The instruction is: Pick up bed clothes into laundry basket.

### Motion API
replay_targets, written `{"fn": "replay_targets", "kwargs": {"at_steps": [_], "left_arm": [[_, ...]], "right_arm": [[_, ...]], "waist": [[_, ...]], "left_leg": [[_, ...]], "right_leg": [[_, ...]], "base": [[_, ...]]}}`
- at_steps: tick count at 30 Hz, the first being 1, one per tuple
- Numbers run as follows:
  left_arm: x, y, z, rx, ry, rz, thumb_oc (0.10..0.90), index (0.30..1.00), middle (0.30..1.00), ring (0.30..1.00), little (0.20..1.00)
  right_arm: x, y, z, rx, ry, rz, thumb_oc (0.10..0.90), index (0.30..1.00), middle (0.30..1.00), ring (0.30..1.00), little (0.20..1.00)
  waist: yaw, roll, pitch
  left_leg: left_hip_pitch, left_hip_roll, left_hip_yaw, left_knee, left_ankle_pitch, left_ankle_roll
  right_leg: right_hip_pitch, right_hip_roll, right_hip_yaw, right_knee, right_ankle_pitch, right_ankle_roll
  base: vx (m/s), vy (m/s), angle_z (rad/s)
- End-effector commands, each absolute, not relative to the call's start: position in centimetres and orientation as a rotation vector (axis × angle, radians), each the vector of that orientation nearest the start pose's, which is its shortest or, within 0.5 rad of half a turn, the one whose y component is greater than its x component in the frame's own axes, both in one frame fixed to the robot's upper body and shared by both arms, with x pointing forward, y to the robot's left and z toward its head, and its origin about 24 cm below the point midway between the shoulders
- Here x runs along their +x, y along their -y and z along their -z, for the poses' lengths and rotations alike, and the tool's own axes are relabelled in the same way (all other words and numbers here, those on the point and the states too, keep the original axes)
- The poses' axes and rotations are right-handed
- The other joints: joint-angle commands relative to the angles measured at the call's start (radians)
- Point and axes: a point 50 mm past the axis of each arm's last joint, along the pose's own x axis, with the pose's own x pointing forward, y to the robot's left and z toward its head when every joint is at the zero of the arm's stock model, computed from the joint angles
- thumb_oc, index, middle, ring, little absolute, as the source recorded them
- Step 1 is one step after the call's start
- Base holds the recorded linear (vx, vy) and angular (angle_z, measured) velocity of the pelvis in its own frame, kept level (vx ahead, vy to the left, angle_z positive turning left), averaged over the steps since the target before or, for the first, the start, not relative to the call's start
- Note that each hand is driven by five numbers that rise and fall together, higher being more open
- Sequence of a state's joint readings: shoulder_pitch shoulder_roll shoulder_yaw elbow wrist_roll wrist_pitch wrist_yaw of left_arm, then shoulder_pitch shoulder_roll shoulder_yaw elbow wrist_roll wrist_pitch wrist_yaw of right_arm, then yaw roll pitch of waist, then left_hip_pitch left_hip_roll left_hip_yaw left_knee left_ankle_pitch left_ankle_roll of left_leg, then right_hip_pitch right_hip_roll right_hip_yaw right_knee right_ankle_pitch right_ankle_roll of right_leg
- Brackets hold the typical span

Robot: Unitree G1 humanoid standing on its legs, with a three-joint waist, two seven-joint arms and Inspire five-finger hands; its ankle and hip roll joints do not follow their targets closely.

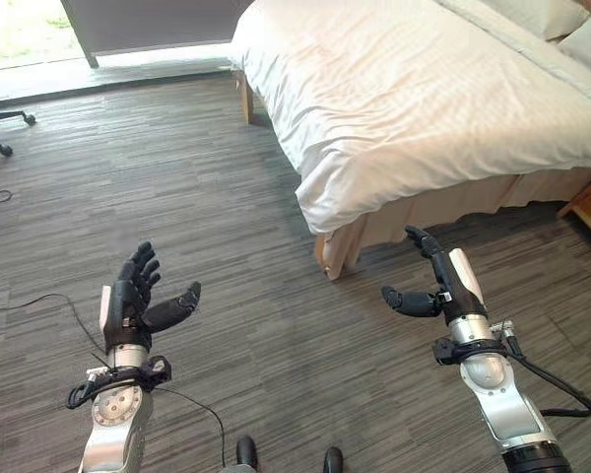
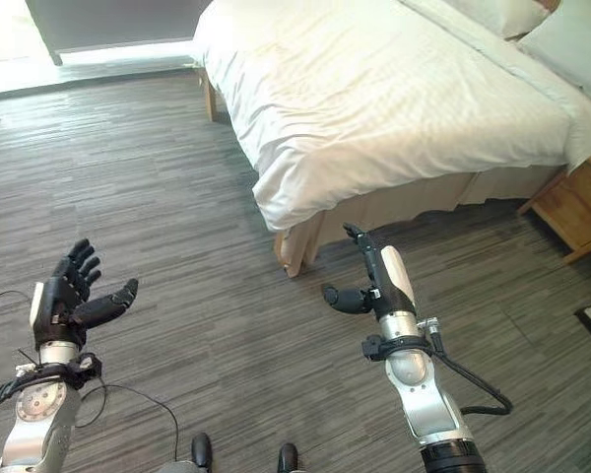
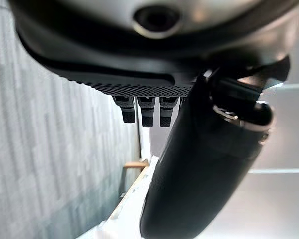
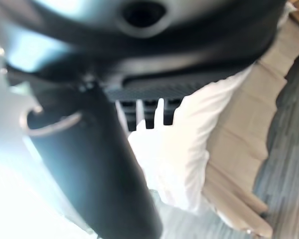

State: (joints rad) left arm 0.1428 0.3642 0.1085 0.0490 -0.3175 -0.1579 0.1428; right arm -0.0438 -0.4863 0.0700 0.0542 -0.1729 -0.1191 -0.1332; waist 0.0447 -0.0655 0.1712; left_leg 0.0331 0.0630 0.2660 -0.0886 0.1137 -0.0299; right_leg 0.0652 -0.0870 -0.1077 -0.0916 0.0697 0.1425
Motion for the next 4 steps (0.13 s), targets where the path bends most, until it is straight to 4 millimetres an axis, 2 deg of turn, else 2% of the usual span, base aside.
{"fn": "replay_targets", "kwargs": {"at_steps": [1, 4], "left_arm": [[22.84, -26.75, -7.42, 0.149, 0.189, -0.263, 0.800, 0.900, 0.900, 0.900, 0.900], [22.68, -26.88, -7.24, 0.153, 0.180, -0.269, 0.800, 0.900, 0.900, 0.900, 0.900]], "right_arm": [[26.18, 21.73, -10.83, -0.599, 0.339, 0.047, 0.800, 0.900, 0.900, 0.900, 0.900], [26.04, 21.72, -10.42, -0.595, 0.322, 0.044, 0.800, 0.900, 0.900, 0.900, 0.900]], "waist": [[0.020, -0.006, -0.118], [0.023, -0.005, -0.121]], "left_leg": [[0.043, 0.058, 0.026, 0.001, -0.136, -0.097], [0.044, 0.064, 0.028, 0.001, -0.135, -0.101]], "right_leg": [[-0.060, -0.049, -0.033, 0.004, -0.051, 0.107], [-0.054, -0.043, -0.036, 0.004, -0.057, 0.102]], "base": [[0.02, -0.033, -0.05], [0.01, -0.015, -0.03]]}}
